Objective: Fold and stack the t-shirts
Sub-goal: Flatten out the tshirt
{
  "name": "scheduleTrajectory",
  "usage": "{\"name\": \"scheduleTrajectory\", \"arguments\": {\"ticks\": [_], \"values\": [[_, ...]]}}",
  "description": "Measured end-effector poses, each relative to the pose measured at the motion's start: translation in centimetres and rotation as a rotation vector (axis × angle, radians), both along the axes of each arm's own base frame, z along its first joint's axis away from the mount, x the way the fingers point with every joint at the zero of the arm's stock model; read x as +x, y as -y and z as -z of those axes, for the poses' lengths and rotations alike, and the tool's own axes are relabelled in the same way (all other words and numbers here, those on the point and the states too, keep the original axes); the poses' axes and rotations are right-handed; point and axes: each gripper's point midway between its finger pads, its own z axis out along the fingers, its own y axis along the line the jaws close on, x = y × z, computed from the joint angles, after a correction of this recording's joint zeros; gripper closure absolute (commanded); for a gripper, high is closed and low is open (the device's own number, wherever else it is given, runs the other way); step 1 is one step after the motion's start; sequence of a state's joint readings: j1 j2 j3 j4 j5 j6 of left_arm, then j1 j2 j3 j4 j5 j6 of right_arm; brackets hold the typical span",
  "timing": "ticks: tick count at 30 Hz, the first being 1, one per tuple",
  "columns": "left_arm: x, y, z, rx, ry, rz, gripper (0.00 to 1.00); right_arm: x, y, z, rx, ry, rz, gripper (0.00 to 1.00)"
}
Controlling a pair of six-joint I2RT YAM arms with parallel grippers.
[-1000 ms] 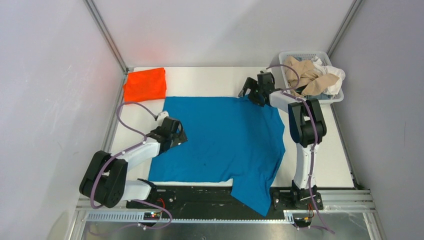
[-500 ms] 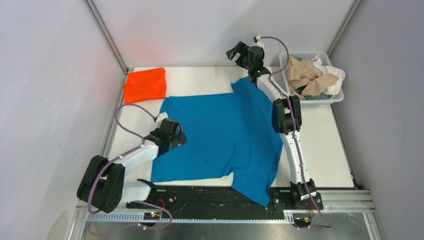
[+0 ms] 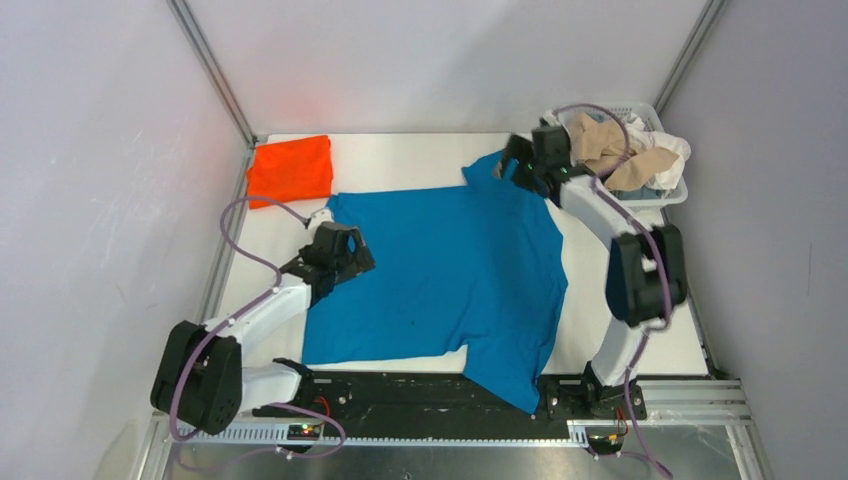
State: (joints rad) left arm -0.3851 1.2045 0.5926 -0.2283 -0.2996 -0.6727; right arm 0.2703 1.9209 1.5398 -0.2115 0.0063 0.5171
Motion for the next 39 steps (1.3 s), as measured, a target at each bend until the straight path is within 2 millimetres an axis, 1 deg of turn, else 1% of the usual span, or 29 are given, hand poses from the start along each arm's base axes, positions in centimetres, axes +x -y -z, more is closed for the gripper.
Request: {"name": "scheduleTrajectory", "arguments": {"ticks": [2, 3, 4, 6, 8, 10, 12, 14, 17, 19, 20, 22, 24, 27, 30, 34, 37, 39], "values": [[0.8, -0.1, -0.5, -0.029, -0.001, -0.01, 0.0, -4.9, 2.8, 0.9, -0.027, -0.064, 0.033, 0.01], [1.4, -0.2, -0.7, -0.043, -0.005, -0.017, 0.0, -6.6, 3.9, 1.6, -0.036, -0.094, 0.048, 0.01], [2.0, -0.4, -0.9, -0.056, -0.011, -0.027, 0.0, -7.9, 4.7, 2.3, -0.042, -0.121, 0.058, 0.01], [3.8, -0.8, -0.9, -0.078, -0.03, -0.046, 0.0, -10.8, 6.5, 5.0, -0.059, -0.202, 0.082, 0.01], [5.4, -0.8, -0.5, -0.095, -0.052, -0.049, 0.0, -12.7, 7.3, 7.4, -0.072, -0.277, 0.087, 0.01], [6.7, -0.6, 0.1, -0.109, -0.082, -0.038, 0.0, -14.7, 7.5, 9.6, -0.084, -0.353, 0.074, 0.01], [7.6, -0.3, 1.1, -0.123, -0.115, -0.028, 0.0, -15.5, 7.5, 10.7, -0.09, -0.397, 0.066, 0.01], [8.1, -0.2, 1.9, -0.132, -0.148, -0.021, 0.0, -15.5, 7.6, 11.2, -0.089, -0.41, 0.066, 0.01], [9.2, -0.1, 3.2, -0.155, -0.2, -0.015, 0.0, -15.4, 8.3, 12.1, -0.075, -0.432, 0.079, 0.01], [10.6, 0.0, 2.9, -0.177, -0.193, -0.008, 0.0, -15.1, 8.8, 12.6, -0.065, -0.439, 0.092, 0.01], [11.3, 0.0, 3.1, -0.184, -0.197, -0.003, 0.0, -14.9, 8.9, 12.5, -0.053, -0.437, 0.094, 0.03], [12.8, 0.3, 2.9, -0.206, -0.189, 0.007, 0.0, -14.3, 9.2, 12.6, -0.038, -0.43, 0.101, 0.04], [14.3, 0.7, 2.8, -0.225, -0.181, 0.018, 0.0, -13.2, 9.3, 12.4, -0.013, -0.419, 0.099, 0.02], [15.9, 1.1, 2.7, -0.24, -0.169, 0.028, 0.0, -11.8, 9.5, 12.2, 0.009, -0.403, 0.1, 0.02], [16.8, 1.2, 2.6, -0.243, -0.164, 0.029, 0.0, -10.2, 9.7, 12.2, 0.017, -0.395, 0.104, 0.03], [18.1, 1.3, 2.6, -0.243, -0.169, 0.026, 0.0, -7.7, 9.9, 12.0, 0.031, -0.389, 0.116, 0.01], [19.5, 1.3, 2.4, -0.249, -0.165, 0.027, 0.0, -6.5, 10.0, 11.9, 0.026, -0.384, 0.123, 0.01], [20.0, 1.3, 2.3, -0.249, -0.161, 0.025, 0.0, -6.4, 10.1, 11.8, 0.02, -0.396, 0.126, 0.01]]}}
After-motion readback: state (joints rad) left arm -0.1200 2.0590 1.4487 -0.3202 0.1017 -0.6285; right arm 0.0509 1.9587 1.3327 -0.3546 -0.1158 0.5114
